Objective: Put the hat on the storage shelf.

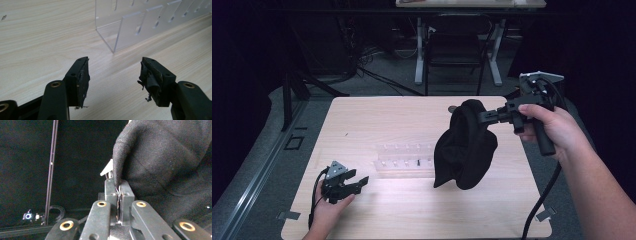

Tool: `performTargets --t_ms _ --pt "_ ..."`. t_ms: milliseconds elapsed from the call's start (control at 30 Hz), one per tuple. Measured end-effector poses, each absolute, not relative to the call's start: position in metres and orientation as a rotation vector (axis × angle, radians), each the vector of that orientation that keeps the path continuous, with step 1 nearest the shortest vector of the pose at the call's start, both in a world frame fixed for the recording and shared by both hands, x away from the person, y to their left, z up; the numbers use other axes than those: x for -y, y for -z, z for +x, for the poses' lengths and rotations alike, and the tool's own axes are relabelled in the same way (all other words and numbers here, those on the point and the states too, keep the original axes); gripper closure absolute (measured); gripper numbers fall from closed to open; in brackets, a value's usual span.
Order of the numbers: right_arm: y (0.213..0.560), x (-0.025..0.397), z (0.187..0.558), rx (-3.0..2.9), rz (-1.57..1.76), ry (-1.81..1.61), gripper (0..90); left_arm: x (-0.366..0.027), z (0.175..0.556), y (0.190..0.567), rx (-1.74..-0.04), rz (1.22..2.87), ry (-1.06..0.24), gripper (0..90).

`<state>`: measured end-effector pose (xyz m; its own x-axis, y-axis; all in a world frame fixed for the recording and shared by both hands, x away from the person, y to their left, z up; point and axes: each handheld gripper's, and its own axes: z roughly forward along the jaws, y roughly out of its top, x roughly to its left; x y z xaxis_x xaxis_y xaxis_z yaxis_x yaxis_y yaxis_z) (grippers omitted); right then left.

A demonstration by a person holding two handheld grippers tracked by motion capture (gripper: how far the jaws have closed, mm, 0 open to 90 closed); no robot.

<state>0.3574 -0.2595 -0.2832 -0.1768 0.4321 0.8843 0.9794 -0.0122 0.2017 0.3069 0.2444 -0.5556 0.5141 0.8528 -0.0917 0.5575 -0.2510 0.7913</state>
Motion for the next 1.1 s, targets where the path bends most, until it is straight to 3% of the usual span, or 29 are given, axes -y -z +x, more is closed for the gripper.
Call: performTargets --t_ms 1100 --pt "0.292 0.206 0.419 1.682 -1.499 1.19 88.4 -0.237 0.306 0.553 -1.127 1.941 -0.458 40.5"
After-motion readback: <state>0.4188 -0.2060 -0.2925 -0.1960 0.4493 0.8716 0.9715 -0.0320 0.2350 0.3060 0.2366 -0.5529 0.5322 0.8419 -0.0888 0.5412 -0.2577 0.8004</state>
